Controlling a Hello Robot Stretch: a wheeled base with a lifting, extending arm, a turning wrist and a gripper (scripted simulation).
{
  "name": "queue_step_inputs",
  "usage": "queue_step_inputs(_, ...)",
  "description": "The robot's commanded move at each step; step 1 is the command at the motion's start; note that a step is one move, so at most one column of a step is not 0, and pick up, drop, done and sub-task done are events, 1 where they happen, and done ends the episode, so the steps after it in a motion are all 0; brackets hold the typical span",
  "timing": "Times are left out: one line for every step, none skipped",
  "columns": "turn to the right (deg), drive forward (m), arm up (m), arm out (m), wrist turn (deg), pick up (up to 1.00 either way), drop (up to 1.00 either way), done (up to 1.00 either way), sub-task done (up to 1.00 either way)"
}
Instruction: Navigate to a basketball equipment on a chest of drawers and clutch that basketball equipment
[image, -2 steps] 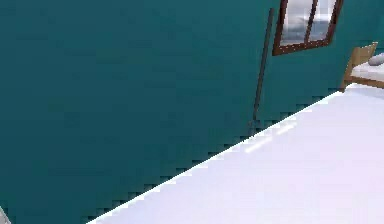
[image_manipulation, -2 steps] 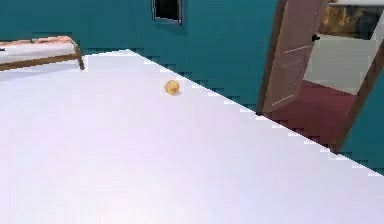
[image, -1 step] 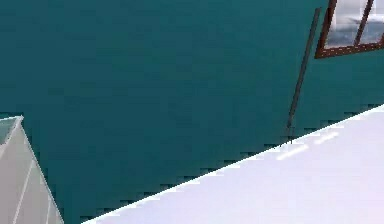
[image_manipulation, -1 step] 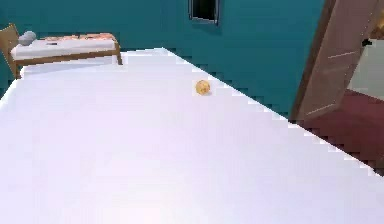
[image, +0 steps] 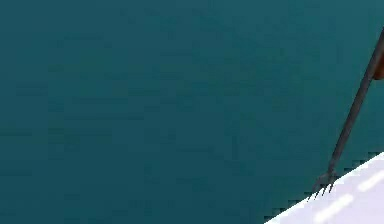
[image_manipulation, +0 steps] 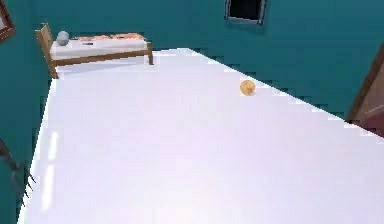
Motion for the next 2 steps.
queue_step_inputs(-45.0,0.0,0.0,0.0,0.0,0.0,0.0,0.0,0.0)
queue_step_inputs(-30.0,0.0,0.0,0.0,0.0,0.0,0.0,0.0,0.0)
